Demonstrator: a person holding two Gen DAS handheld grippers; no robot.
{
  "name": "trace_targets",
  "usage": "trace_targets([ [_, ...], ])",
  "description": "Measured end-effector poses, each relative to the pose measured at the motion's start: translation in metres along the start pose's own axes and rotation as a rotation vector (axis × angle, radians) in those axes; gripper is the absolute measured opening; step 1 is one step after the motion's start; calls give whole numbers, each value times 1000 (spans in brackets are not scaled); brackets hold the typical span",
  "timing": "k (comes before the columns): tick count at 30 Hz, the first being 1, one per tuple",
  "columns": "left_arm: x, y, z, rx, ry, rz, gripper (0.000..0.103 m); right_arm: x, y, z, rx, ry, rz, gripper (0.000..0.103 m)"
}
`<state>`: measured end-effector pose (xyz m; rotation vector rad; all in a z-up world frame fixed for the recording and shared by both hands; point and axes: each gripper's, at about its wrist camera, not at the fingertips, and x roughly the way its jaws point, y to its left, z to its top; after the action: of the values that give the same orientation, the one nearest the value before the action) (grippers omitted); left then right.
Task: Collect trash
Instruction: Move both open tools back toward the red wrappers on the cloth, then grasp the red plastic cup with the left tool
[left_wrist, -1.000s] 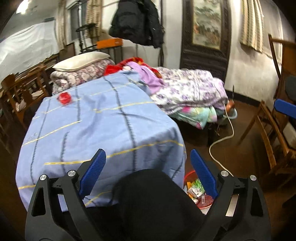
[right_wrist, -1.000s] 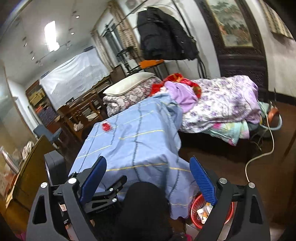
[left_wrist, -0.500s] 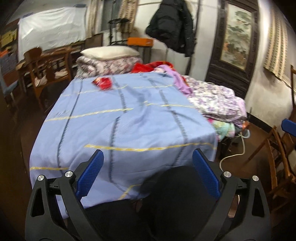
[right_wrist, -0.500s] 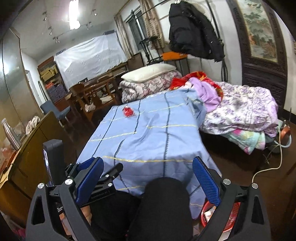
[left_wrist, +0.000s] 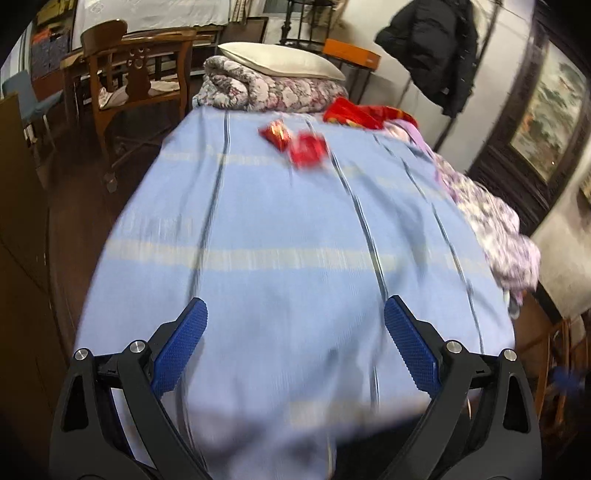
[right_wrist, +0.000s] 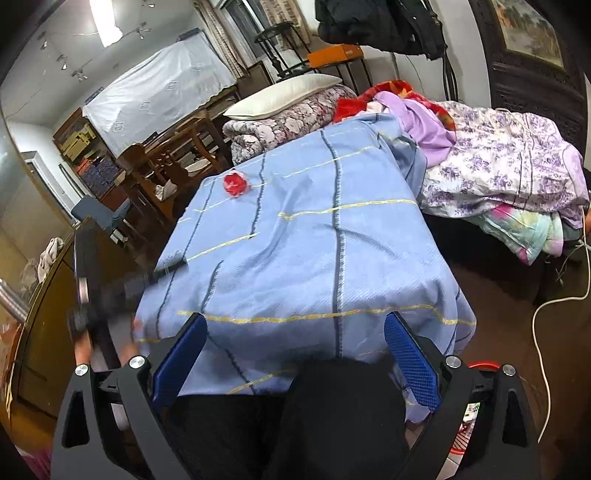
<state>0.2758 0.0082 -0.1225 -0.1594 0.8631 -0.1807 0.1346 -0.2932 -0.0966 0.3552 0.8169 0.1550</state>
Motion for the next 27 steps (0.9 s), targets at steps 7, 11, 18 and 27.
trace_targets([
  [7, 81, -10, 115, 36, 25, 48, 93, 34, -12, 50, 15, -10, -24, 95],
  [11, 140, -25, 136, 105, 62, 130, 93, 55, -7, 81, 5, -18, -1, 95],
  [18, 125, 10, 128, 47, -10, 51, 55, 98, 18, 127, -84, -24, 14, 91],
  [27, 31, 96, 103, -7, -99, 30, 56, 245, 122, 206, -272, 91, 122, 87],
])
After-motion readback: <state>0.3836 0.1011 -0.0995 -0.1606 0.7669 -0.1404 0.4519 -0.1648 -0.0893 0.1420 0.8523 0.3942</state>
